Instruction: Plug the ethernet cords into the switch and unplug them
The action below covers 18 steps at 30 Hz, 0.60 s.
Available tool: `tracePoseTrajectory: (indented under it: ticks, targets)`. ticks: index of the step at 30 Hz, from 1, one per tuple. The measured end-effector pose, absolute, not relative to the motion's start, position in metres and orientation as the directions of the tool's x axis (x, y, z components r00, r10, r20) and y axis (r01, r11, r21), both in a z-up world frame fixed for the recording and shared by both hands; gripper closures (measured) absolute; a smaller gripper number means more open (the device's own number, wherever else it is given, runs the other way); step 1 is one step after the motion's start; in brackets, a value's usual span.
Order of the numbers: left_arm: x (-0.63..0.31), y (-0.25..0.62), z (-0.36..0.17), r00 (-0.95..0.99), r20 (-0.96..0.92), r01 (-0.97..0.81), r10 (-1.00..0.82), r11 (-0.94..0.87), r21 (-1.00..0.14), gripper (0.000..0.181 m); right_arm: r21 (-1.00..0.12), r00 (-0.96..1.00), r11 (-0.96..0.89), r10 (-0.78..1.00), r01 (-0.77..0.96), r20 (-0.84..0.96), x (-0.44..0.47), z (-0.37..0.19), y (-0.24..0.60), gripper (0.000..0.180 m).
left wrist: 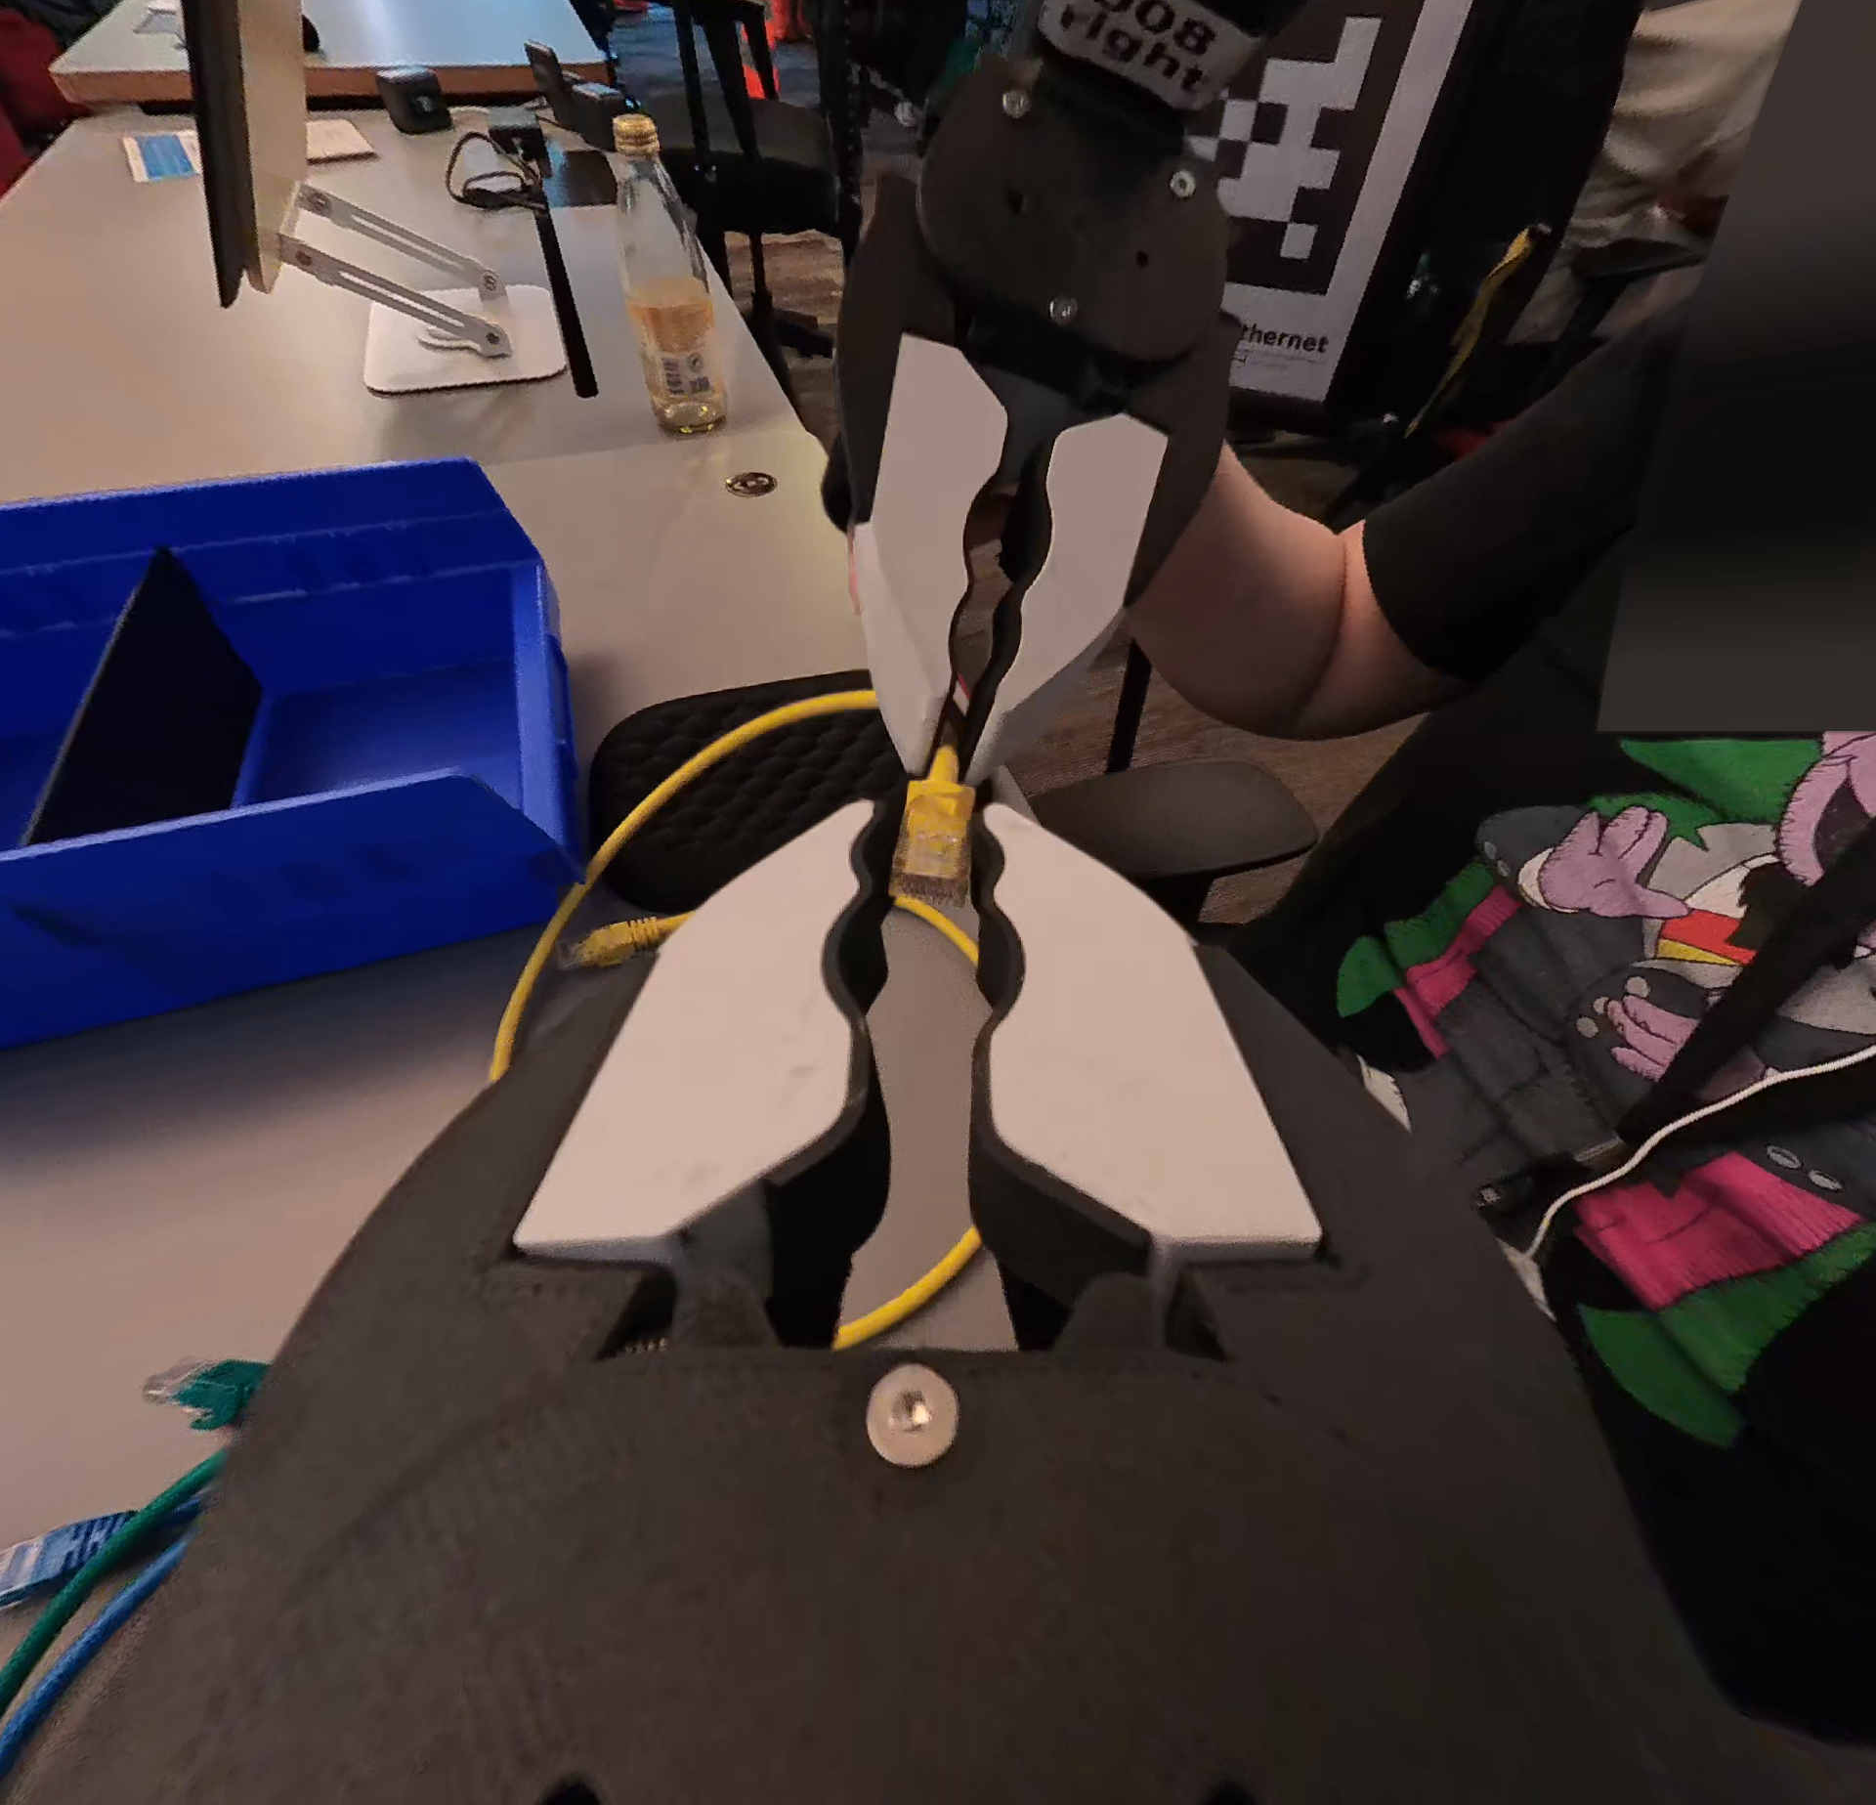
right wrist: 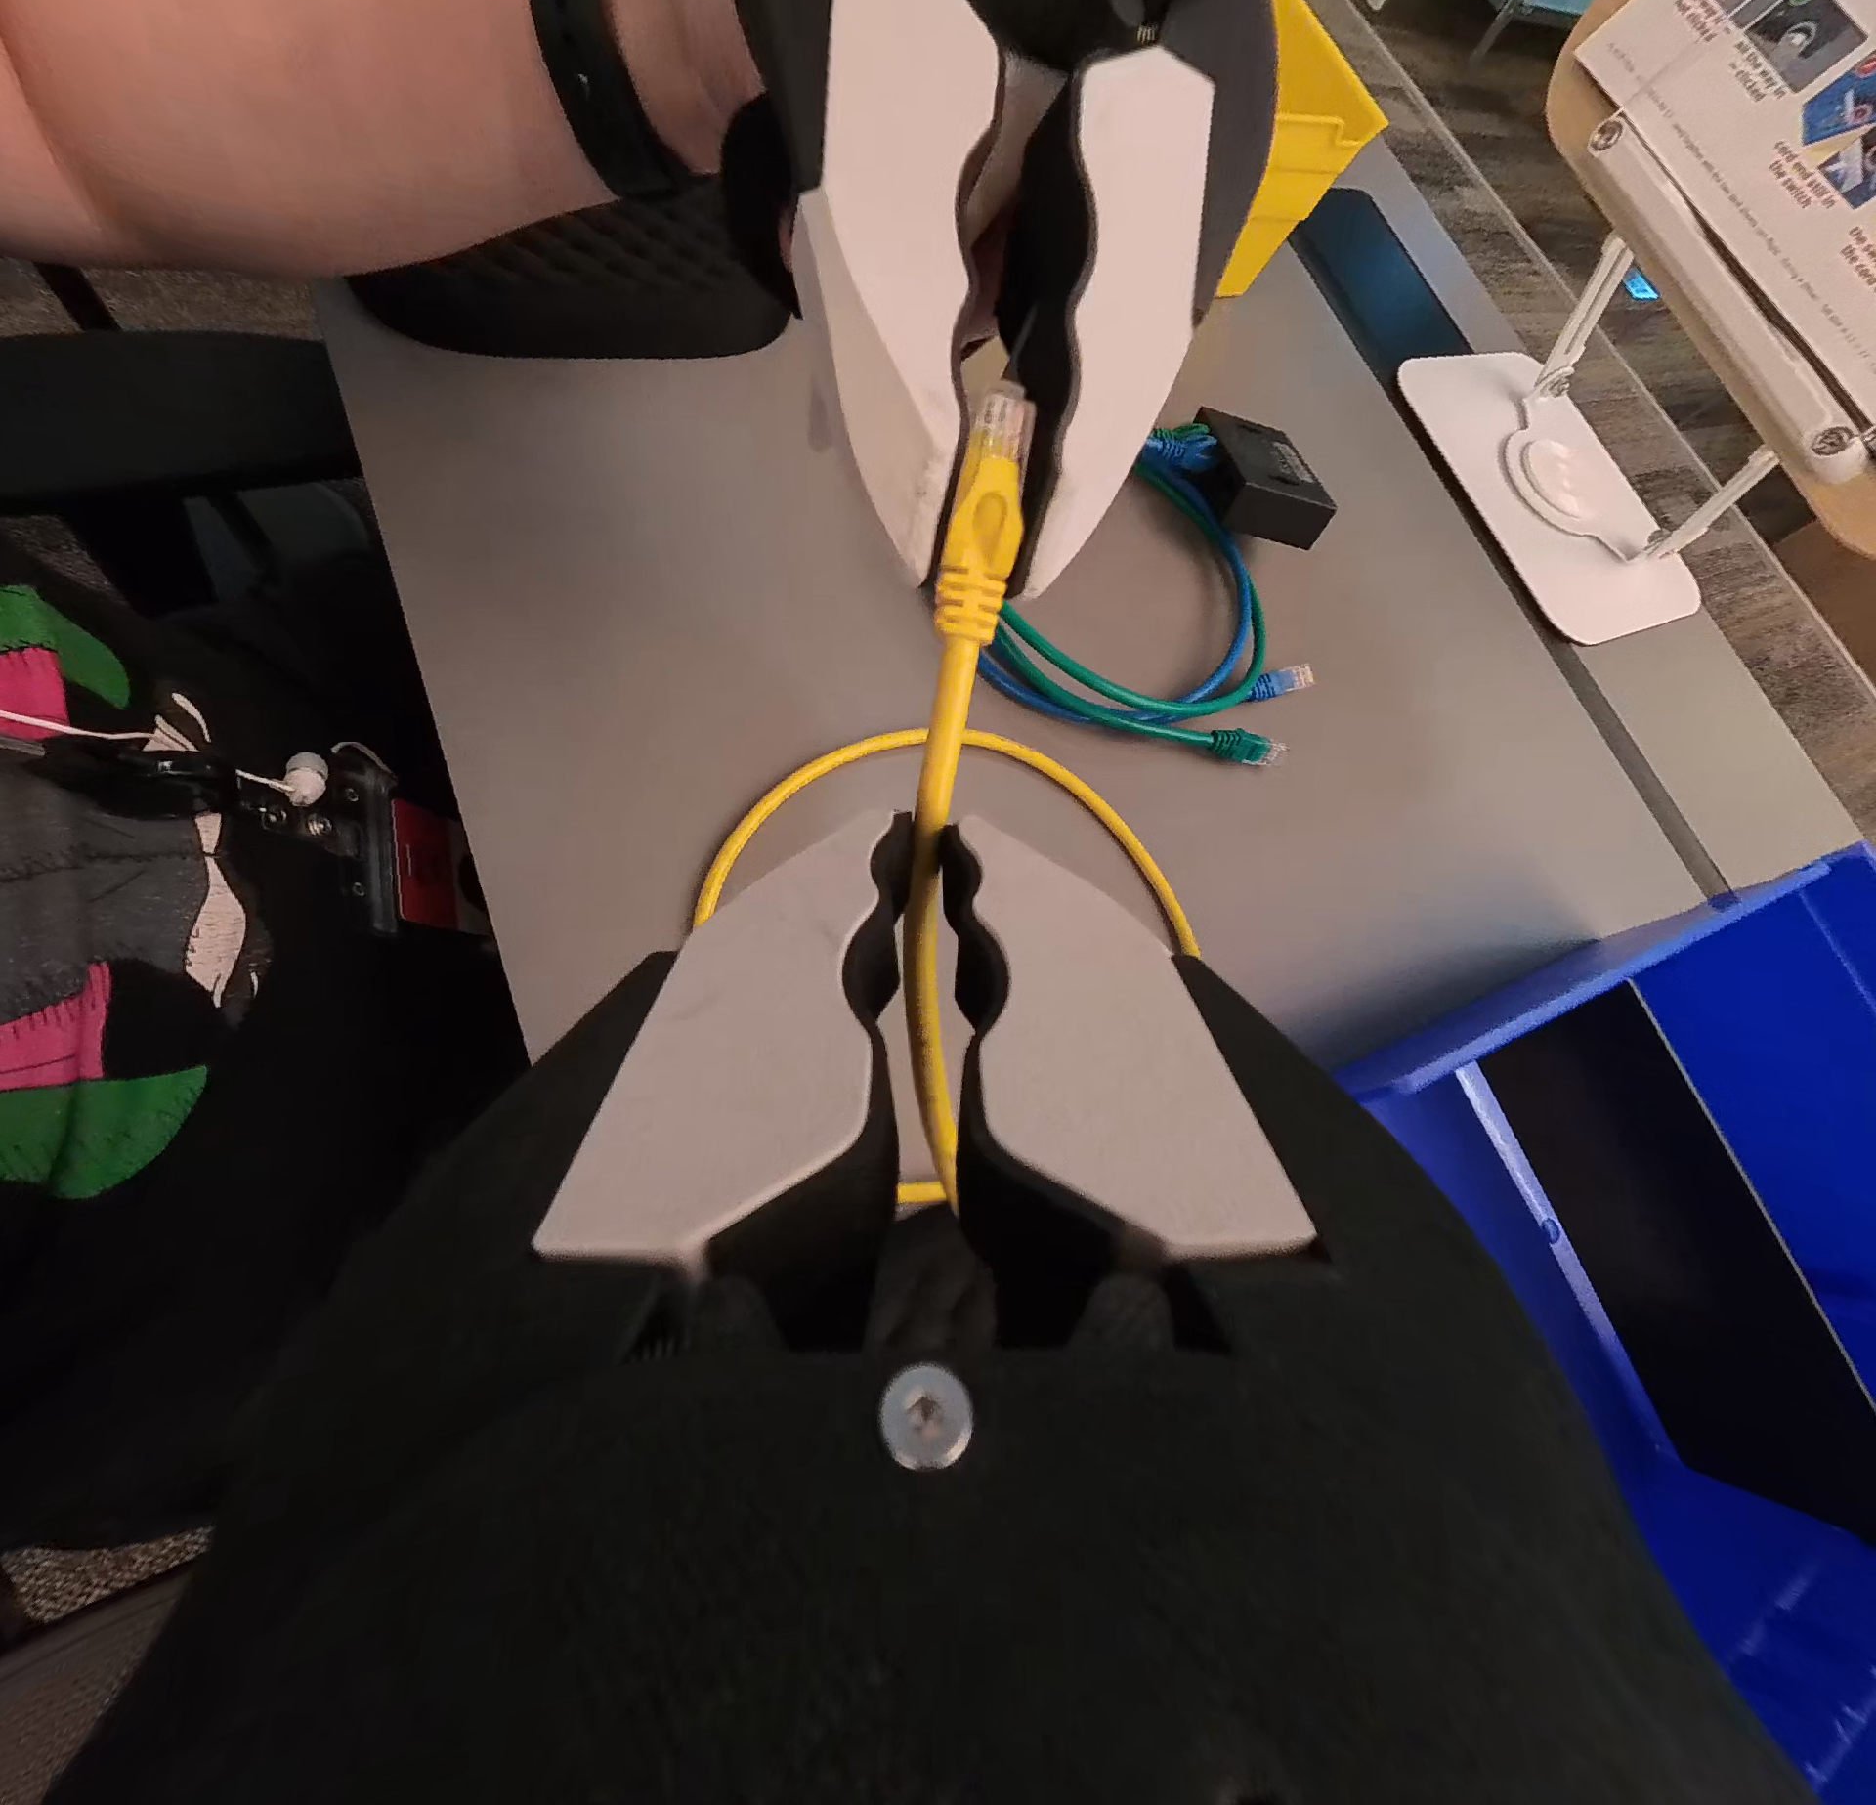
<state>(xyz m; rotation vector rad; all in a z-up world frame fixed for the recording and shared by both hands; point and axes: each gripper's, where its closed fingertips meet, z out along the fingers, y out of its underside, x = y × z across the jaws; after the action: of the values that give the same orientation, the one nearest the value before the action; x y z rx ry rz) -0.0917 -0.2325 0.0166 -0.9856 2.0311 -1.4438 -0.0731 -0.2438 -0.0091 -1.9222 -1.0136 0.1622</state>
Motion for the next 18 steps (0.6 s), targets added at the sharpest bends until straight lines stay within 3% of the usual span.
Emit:
tracePoseTrajectory:
  ticks: [2, 4, 7, 9, 12, 14, 15, 16, 18]
  targets:
    - [-0.089, -0.23, 0.019, -0.619, 0.023, -0.284, -0.785, 0.196, -0.939, 0.169, -0.785, 0.654, -0.223, 0.702, 0.578, 0.282, -0.072, -0.009, -0.241, 0.173]
    - [-0.086, -0.225, 0.024, -0.59, 0.015, -0.277, -0.807, 0.185, -0.943, 0.169, -0.805, 0.674, -0.18, 0.664, 0.565, 0.324, -0.067, -0.003, -0.235, 0.161]
    - [-0.083, -0.215, 0.033, -0.546, 0.025, -0.266, -0.838, 0.145, -0.953, 0.169, -0.872, 0.782, -0.079, 0.487, 0.483, 0.389, -0.052, 0.023, -0.228, 0.149]
    - [-0.081, -0.207, 0.036, -0.511, 0.03, -0.262, -0.859, 0.122, -0.957, 0.169, -0.933, 0.835, 0.119, 0.418, 0.34, 0.358, -0.065, 0.049, -0.243, 0.155]
    - [-0.081, -0.203, 0.042, -0.502, 0.068, -0.242, -0.862, 0.064, -0.968, 0.169, -0.909, 0.809, 0.413, 0.511, 0.065, 0.291, -0.107, 0.061, -0.283, 0.177]
    - [-0.084, -0.209, 0.049, -0.536, 0.098, -0.222, -0.838, 0.027, -0.975, 0.169, -0.936, 0.784, 0.344, 0.599, -0.07, 0.162, -0.124, 0.038, -0.272, 0.172]
    - [-0.086, -0.213, 0.053, -0.558, 0.105, -0.203, -0.824, 0.013, -0.979, 0.169, -0.954, 0.765, 0.257, 0.642, -0.153, 0.051, -0.127, 0.024, -0.257, 0.158]
    - [-0.089, -0.219, 0.057, -0.586, 0.109, -0.186, -0.803, 0.003, -0.983, 0.169, -0.951, 0.748, 0.188, 0.661, -0.244, -0.06, -0.126, 0.013, -0.241, 0.148]
    - [-0.093, -0.226, 0.064, -0.61, 0.105, -0.16, -0.786, -0.008, -0.987, 0.169, -0.892, 0.7, 0.151, 0.68, -0.426, -0.219, -0.113, 0.014, -0.218, 0.144]
